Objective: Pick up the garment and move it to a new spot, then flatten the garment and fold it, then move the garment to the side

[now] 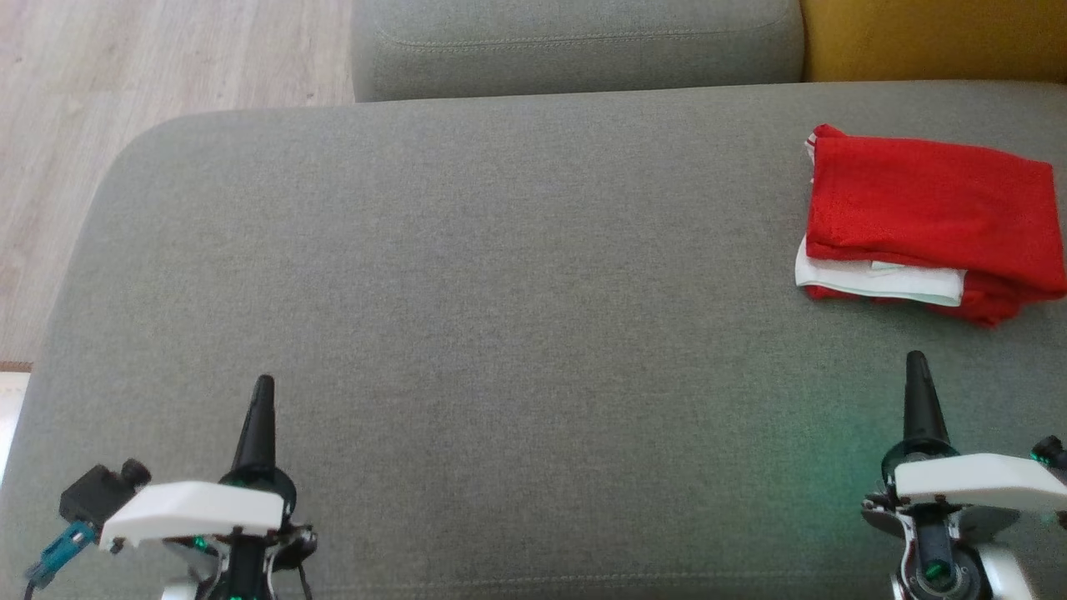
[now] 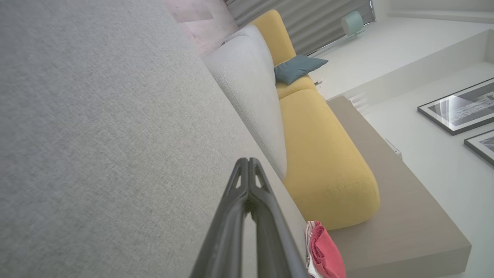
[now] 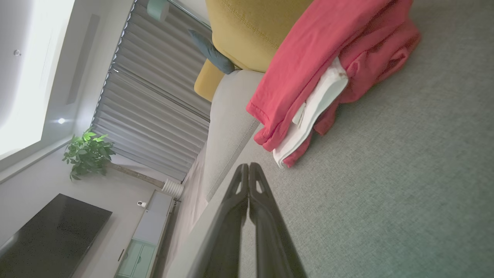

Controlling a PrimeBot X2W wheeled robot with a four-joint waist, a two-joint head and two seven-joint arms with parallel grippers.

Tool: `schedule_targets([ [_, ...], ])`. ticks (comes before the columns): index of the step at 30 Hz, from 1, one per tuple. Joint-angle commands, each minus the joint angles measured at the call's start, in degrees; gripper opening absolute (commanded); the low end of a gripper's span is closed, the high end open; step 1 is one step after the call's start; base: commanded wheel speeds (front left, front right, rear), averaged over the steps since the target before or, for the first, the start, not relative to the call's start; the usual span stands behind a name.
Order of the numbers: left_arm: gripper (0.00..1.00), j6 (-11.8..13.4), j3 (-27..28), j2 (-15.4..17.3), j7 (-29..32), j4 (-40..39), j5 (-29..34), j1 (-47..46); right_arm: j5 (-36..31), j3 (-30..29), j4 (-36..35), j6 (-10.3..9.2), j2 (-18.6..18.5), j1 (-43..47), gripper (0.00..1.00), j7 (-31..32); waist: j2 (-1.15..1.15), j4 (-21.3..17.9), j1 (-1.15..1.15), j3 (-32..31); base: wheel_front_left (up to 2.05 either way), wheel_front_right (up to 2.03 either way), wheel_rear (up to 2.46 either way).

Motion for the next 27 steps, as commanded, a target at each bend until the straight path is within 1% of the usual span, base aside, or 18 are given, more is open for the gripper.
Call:
schedule_targets([
  [1, 0.0, -0.5, 1.52, 0.92, 0.33, -1.76, -1.15, -3.13, 1.36, 0.29, -1.89, 0.12, -1.08, -3.12, 0.0, 0.36, 0.0, -0.01, 0.0, -0.02, 0.0, 0.0, 0.0],
  [27, 0.0, -1.12, 4.65, 1.13, 4.72, -0.26, -15.47, -4.56, 17.58, -1.08, -1.89, 0.17, -1.14, -3.55, 0.0, 4.68, 0.0, -0.27, 0.0, -0.78, 0.0, 0.0, 0.0],
])
